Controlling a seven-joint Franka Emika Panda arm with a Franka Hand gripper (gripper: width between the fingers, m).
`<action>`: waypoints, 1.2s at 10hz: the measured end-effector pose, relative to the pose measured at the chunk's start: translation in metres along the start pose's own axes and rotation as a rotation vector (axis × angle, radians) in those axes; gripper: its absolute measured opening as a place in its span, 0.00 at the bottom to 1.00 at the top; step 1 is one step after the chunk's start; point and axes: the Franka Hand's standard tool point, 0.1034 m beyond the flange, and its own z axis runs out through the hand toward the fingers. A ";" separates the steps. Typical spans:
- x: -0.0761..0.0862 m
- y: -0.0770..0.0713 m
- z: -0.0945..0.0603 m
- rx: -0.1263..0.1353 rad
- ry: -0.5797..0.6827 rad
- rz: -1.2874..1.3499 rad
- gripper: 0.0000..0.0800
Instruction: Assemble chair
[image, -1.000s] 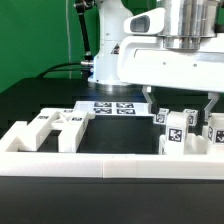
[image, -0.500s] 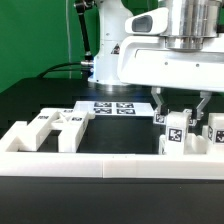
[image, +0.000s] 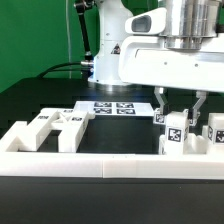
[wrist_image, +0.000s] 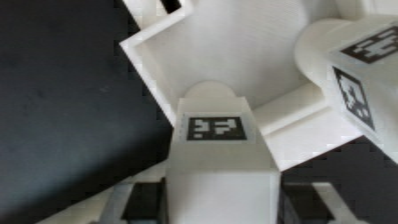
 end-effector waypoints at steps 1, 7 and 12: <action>-0.001 0.000 0.000 0.000 0.001 0.137 0.36; 0.001 0.001 0.000 0.015 0.002 0.580 0.36; 0.001 0.002 -0.001 0.037 -0.014 0.831 0.36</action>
Offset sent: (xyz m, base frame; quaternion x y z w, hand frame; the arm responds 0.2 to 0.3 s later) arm -0.0044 0.0013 -0.0079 0.0066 -0.0297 0.2724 0.9617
